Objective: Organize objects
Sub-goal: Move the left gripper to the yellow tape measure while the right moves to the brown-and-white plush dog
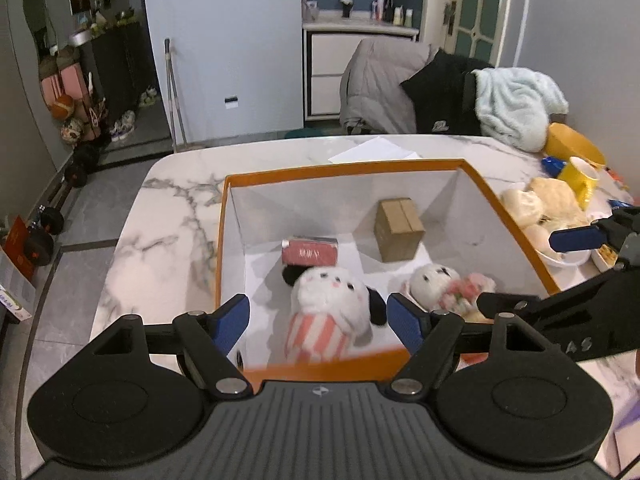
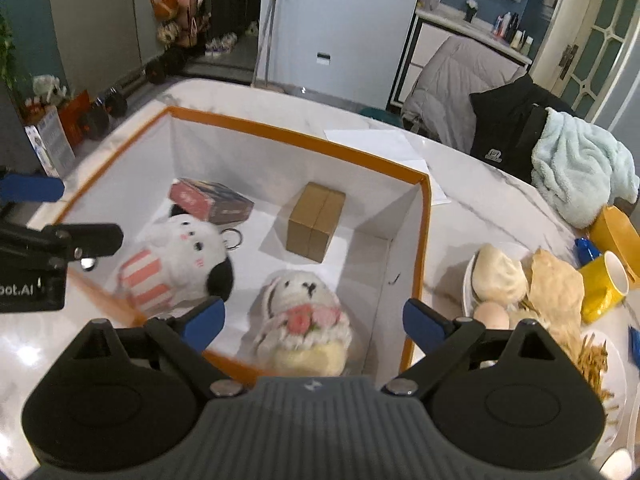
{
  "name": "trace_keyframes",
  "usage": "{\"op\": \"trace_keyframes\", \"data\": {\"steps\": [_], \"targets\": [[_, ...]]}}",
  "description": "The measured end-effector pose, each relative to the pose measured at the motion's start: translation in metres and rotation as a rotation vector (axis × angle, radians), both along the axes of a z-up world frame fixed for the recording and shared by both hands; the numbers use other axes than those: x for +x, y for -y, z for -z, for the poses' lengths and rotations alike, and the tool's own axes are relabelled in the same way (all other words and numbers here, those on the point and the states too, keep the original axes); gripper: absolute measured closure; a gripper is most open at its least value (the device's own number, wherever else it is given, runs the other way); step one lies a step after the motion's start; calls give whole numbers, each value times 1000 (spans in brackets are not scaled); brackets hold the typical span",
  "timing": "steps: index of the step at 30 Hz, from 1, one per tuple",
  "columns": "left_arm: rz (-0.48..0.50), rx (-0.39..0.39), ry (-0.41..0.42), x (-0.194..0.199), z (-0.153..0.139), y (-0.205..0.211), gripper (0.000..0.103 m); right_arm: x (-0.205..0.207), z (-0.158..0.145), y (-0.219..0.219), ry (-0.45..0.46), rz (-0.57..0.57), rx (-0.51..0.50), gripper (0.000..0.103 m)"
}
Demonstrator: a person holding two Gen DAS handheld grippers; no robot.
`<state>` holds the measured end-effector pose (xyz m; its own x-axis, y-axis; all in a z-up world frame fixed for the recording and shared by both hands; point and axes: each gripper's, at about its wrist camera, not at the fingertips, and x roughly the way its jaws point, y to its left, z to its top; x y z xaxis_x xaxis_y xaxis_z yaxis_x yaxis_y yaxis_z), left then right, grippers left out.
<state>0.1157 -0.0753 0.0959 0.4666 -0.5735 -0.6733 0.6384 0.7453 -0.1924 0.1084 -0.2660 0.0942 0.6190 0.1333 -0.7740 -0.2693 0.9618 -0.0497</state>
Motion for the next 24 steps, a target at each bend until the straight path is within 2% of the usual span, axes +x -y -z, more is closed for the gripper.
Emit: {"op": "trace_keyframes", "data": {"steps": [4,8,17,24], "targets": [[-12,-31,-1,-24,12,-21,12,-36,-1,8,16,7,65,5],[-35,-53,4,-49,35,-41,11,-72,12,14,18,18,114,4],[-114,-76,-30,-100,104,-77,11,-147,73,-4,18,23,228,4],[-121,-65,-11,-115,126,-83,11,-164,107,-31,25,18,264,4]]}}
